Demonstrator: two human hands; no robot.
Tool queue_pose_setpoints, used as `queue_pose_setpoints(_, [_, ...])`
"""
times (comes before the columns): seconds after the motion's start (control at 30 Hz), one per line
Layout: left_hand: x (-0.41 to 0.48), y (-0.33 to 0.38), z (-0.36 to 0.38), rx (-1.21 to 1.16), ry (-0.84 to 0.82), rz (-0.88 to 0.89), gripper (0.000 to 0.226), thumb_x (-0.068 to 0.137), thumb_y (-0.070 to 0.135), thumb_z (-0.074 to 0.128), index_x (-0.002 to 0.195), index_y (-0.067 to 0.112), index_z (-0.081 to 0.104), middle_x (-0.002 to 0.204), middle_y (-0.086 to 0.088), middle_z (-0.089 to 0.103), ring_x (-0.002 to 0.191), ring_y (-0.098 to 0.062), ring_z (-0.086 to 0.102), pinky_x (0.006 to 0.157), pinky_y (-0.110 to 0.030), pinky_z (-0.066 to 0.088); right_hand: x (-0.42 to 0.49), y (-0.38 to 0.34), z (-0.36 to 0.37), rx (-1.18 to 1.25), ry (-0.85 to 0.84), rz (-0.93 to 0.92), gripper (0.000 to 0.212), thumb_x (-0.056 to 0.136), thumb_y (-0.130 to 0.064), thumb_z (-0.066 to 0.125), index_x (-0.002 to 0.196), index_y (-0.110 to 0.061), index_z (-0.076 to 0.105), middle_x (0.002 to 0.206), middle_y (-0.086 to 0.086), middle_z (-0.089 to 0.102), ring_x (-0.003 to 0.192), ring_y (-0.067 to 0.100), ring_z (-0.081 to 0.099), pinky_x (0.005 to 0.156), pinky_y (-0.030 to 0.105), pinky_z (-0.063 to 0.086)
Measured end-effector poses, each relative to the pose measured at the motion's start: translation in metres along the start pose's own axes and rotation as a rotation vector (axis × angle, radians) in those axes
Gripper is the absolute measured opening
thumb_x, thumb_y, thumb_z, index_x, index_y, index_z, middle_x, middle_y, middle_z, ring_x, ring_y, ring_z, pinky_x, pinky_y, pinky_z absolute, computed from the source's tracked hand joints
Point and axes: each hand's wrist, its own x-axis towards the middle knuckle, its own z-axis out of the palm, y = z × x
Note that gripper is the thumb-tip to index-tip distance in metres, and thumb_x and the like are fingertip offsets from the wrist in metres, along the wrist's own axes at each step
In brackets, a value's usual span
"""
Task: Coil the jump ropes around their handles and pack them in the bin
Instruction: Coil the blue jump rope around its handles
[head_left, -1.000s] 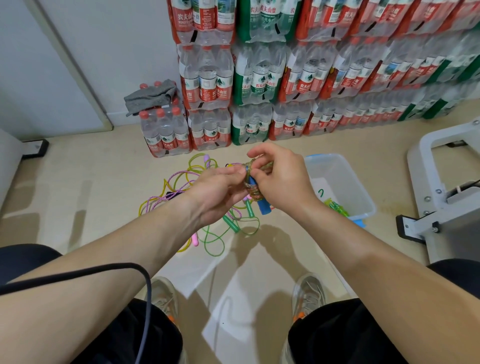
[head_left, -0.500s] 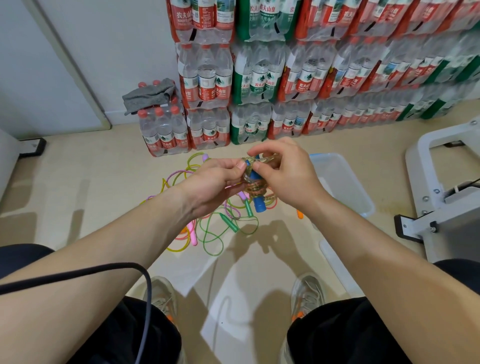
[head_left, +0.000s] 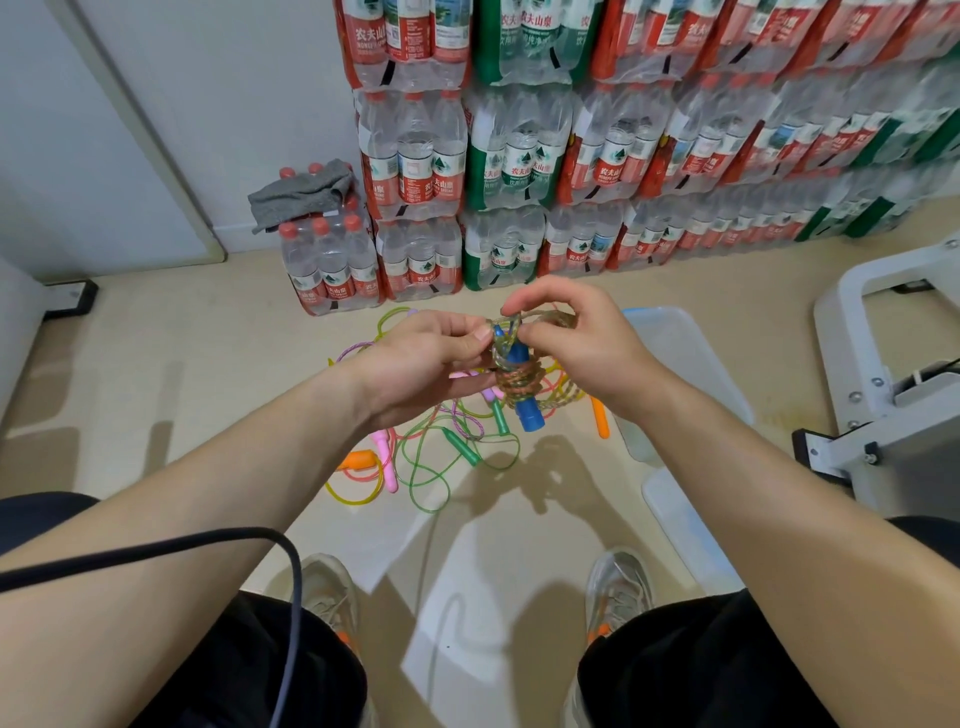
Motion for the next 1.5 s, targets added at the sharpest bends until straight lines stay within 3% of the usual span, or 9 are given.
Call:
queue_pose_setpoints(0.23, [0.0, 0.001, 0.008, 0.022, 0.058, 0.008, 0.034, 0.103, 0.014, 0.051, 0.075, 0.018, 0.071, 0.079, -0.006, 0.05, 0.07, -0.005, 0.055, 0.068, -0.021, 0.056, -0.001, 0.005, 0.002, -0.055, -0.042, -0.027, 0.009, 0.083, -0.02, 0.07, 0.089, -0.024, 0.066, 0.081, -0.009, 0.066, 0.07, 0.015, 0.059, 0.072, 0.041, 0.054])
queue_pose_setpoints(0.37, [0.001, -0.003, 0.015, 0.093, 0.106, 0.036, 0.016, 0.104, 0.015, 0.049, 0.098, 0.011, 0.063, 0.06, 0.011, 0.062, 0.06, 0.002, 0.059, 0.064, -0.016, 0.051, -0.001, 0.01, 0.007, -0.069, 0.03, -0.019, 0.01, 0.08, -0.022, 0.073, 0.082, -0.029, 0.067, 0.076, 0.001, 0.066, 0.068, 0.02, 0.058, 0.071, 0.048, 0.055])
queue_pose_setpoints(0.57, [0.0, -0.005, 0.01, 0.055, 0.099, 0.001, 0.023, 0.104, 0.012, 0.049, 0.093, 0.01, 0.069, 0.075, 0.004, 0.074, 0.076, -0.001, 0.069, 0.069, -0.015, 0.055, -0.003, 0.009, 0.008, -0.044, -0.007, -0.011, 0.019, 0.087, -0.008, 0.073, 0.086, -0.024, 0.065, 0.082, 0.006, 0.066, 0.072, 0.018, 0.057, 0.069, 0.04, 0.054])
queue_pose_setpoints(0.8, [0.004, 0.0, 0.009, -0.177, 0.183, -0.062, 0.028, 0.107, 0.014, 0.042, 0.089, 0.005, 0.061, 0.095, -0.015, 0.068, 0.102, -0.034, 0.068, 0.102, -0.045, 0.051, 0.002, 0.017, 0.003, 0.101, -0.025, 0.111, 0.012, 0.085, -0.015, 0.076, 0.09, -0.024, 0.07, 0.106, 0.012, 0.064, 0.08, 0.012, 0.06, 0.066, 0.02, 0.05])
queue_pose_setpoints(0.93, [0.003, 0.005, 0.012, -0.224, 0.284, -0.073, 0.036, 0.111, 0.02, 0.031, 0.097, -0.004, 0.054, 0.096, -0.022, 0.074, 0.09, -0.039, 0.072, 0.088, -0.048, 0.058, 0.002, 0.022, 0.004, 0.145, 0.012, 0.266, 0.013, 0.09, -0.022, 0.074, 0.098, -0.027, 0.065, 0.118, 0.02, 0.059, 0.082, 0.016, 0.064, 0.055, 0.022, 0.051])
queue_pose_setpoints(1.07, [0.005, 0.01, 0.007, -0.266, 0.273, -0.142, 0.058, 0.111, 0.035, 0.022, 0.121, -0.012, 0.055, 0.12, -0.024, 0.068, 0.108, -0.034, 0.069, 0.083, -0.045, 0.059, 0.0, 0.017, 0.006, 0.308, -0.086, 0.517, 0.023, 0.096, -0.038, 0.066, 0.108, -0.019, 0.061, 0.1, 0.005, 0.071, 0.084, 0.024, 0.07, 0.068, 0.04, 0.06])
queue_pose_setpoints(1.2, [0.002, 0.011, 0.005, -0.169, 0.318, -0.088, 0.04, 0.111, 0.027, 0.028, 0.126, -0.003, 0.049, 0.106, -0.016, 0.075, 0.092, -0.025, 0.075, 0.067, -0.037, 0.063, -0.004, 0.011, 0.011, 0.491, -0.189, 0.56, 0.035, 0.102, -0.037, 0.053, 0.12, -0.011, 0.067, 0.108, 0.015, 0.073, 0.088, 0.03, 0.07, 0.086, 0.048, 0.057])
queue_pose_setpoints(1.33, [0.007, 0.009, 0.0, 0.022, 0.548, 0.046, 0.012, 0.107, 0.014, 0.043, 0.106, 0.007, 0.053, 0.094, -0.01, 0.074, 0.073, -0.019, 0.071, 0.056, -0.026, 0.06, -0.008, 0.009, 0.015, 0.521, -0.152, 0.609, 0.022, 0.1, -0.031, 0.059, 0.107, -0.01, 0.056, 0.082, 0.011, 0.066, 0.069, 0.029, 0.068, 0.074, 0.043, 0.059])
queue_pose_setpoints(1.5, [0.012, 0.007, -0.009, -0.136, 0.599, 0.021, 0.011, 0.099, 0.006, 0.053, 0.109, 0.008, 0.057, 0.066, -0.001, 0.065, 0.055, -0.013, 0.06, 0.05, -0.022, 0.053, -0.011, 0.011, 0.02, 0.632, -0.175, 0.609, 0.028, 0.102, -0.029, 0.05, 0.116, -0.005, 0.054, 0.084, 0.013, 0.059, 0.052, 0.015, 0.062, 0.046, 0.021, 0.046])
